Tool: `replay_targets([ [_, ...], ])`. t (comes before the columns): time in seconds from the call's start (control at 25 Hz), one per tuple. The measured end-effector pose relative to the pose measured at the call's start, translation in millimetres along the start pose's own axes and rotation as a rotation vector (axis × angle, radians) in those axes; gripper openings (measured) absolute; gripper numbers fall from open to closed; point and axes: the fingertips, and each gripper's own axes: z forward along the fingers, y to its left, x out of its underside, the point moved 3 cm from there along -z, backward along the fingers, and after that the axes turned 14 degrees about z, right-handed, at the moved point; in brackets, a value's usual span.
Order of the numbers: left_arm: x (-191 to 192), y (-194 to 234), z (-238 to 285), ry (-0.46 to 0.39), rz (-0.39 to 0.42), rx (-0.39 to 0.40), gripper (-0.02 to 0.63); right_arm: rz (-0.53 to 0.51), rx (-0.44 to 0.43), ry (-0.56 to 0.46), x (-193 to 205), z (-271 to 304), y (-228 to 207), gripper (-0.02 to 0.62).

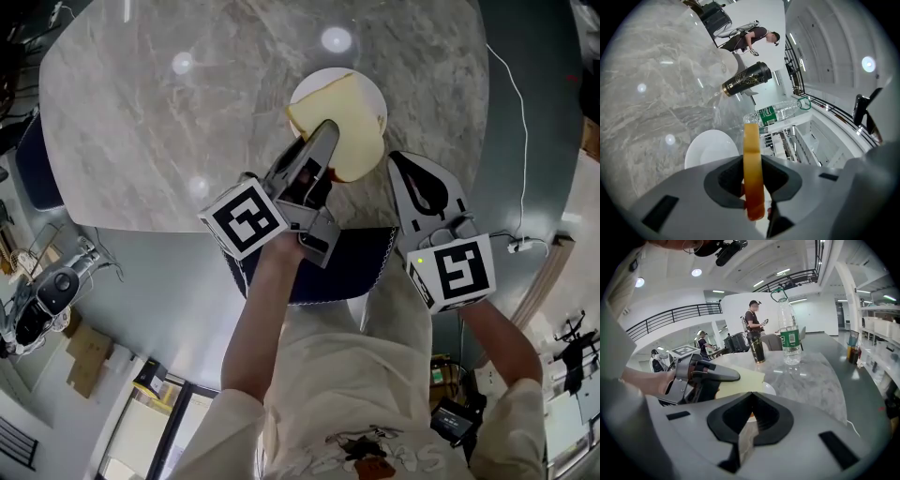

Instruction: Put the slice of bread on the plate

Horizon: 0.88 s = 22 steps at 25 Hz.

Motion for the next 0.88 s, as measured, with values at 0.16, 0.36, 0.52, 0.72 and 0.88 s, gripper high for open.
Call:
replay_targets([
  [0.16,-7,2,5,-0.004,0.072,-0.003,0.1,0.02,0.01,0.007,8,-1,-4,0.003],
  [0.36,-9,5,9,-0.005,0.139,-0.021,0.1,0.027,0.036,0.005,15,-6,-6,0.005],
  [0.52,-9,6,17,0.017,0.222,-0.059,0.1,0.04,0.035,-0.004,14,-5,-6,0.003],
  [0.72,-17,9,19,0.025,0.317,-0.14,0.103,0.058,0.029,-0.018,9,-4,1,0.004],
  [0.88,-20,5,19,0.039,0.36,-0.163,0.159,0.067,0.028,-0.02,9,-8,4,0.003],
])
